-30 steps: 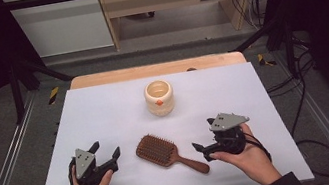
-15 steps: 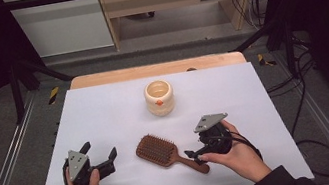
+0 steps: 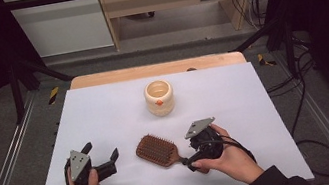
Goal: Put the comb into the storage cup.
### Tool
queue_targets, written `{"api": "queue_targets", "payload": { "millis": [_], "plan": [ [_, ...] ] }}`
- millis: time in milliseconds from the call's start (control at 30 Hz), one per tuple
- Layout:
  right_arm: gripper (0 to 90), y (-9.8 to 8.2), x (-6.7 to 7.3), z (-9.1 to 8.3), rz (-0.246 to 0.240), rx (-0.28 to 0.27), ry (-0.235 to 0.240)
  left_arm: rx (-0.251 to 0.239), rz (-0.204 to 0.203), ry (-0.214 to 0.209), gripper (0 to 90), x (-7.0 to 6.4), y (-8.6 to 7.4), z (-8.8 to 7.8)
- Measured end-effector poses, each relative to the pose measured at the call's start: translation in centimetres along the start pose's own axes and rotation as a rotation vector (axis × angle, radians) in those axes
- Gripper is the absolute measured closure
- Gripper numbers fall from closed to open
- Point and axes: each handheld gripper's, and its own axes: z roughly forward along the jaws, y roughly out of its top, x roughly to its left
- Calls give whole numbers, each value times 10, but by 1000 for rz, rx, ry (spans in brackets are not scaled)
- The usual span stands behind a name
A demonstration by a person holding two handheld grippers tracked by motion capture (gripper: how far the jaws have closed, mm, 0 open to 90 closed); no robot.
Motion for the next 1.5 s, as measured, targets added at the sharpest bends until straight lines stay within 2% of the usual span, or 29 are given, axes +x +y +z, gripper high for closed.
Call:
{"api": "queue_targets", "payload": {
  "millis": [133, 433, 900, 1333, 1500],
  "plan": [
    [107, -4, 1, 8, 7, 27, 14, 4, 3, -3, 38, -1, 0, 0],
    [144, -11, 8, 25, 3, 42, 17, 7, 5, -9, 38, -1, 0, 1],
    [323, -12, 9, 45, -18, 104, 16, 7, 5, -13, 38, -3, -1, 1],
    [438, -8, 9, 52, -25, 143, 49, 4, 5, -20, 38, -4, 0, 1],
    [474, -6, 8, 53, -31, 152, 48, 4, 8, -19, 38, -3, 0, 1]
  ]
}}
